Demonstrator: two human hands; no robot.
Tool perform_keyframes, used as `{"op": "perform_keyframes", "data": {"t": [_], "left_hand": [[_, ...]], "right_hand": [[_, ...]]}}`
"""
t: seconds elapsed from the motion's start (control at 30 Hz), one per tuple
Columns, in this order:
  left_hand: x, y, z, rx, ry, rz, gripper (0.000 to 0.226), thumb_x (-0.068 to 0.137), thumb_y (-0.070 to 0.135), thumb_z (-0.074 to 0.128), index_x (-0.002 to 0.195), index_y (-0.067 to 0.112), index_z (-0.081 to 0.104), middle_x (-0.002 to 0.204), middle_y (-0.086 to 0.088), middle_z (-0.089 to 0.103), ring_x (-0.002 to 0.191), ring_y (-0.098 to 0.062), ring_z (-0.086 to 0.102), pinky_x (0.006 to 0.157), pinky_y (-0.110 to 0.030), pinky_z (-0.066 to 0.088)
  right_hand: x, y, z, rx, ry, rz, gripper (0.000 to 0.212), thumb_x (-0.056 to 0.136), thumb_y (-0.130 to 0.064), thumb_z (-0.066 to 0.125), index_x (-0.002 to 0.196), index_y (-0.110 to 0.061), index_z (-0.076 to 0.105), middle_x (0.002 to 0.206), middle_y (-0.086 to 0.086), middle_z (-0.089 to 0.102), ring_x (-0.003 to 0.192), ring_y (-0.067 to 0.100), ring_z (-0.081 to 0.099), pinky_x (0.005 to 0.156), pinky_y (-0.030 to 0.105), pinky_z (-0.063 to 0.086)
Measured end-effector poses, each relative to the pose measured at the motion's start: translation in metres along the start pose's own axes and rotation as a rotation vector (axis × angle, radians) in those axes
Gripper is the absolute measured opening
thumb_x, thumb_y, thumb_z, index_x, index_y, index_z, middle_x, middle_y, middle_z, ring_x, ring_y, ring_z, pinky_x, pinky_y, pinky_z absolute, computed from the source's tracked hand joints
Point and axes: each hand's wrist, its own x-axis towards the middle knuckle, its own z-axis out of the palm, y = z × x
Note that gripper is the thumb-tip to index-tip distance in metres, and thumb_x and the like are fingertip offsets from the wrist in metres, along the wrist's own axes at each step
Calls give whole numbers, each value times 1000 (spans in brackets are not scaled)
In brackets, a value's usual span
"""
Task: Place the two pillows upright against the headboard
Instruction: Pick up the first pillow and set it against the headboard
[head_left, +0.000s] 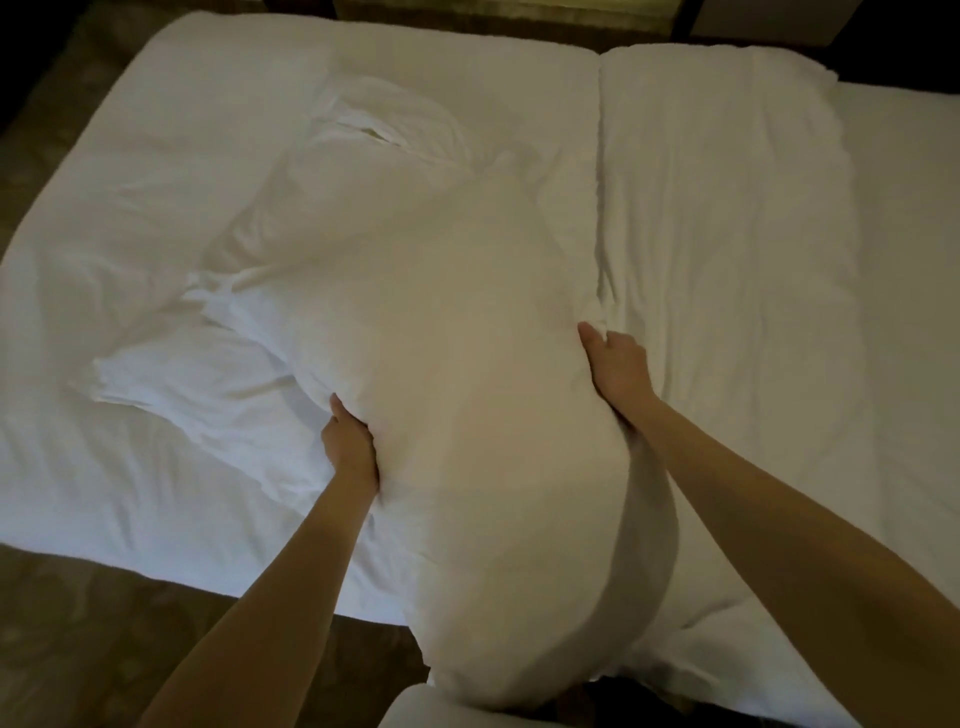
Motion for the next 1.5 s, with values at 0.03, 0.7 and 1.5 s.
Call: {"op": "perform_keyframes", "data": {"t": [0.03,0.7,1.5], "left_hand": [[-9,4,0,-14,-17,21,56,98,47,32,59,11,50,50,2,48,54,-17,46,47,-26,36],[-283,38,180,-114,-375,400,38,97,41,37,74,20,58,77,4,60,71,-14,56,64,-26,46],[-458,175,390,-56,-778,557,46,96,47,36,91,9,62,81,-2,63,86,-25,59,83,-38,49]], "right_hand": [[-5,0,-14,13,42,-23,53,94,-51,40,93,-4,65,88,8,60,81,25,54,73,29,36],[-84,125,-391,238,460,-217,49,92,-43,43,53,-14,39,55,-1,44,50,14,41,47,28,32],[-66,125,-628,203,888,-228,44,89,-50,42,70,-14,58,81,14,65,78,32,60,66,36,44]]}}
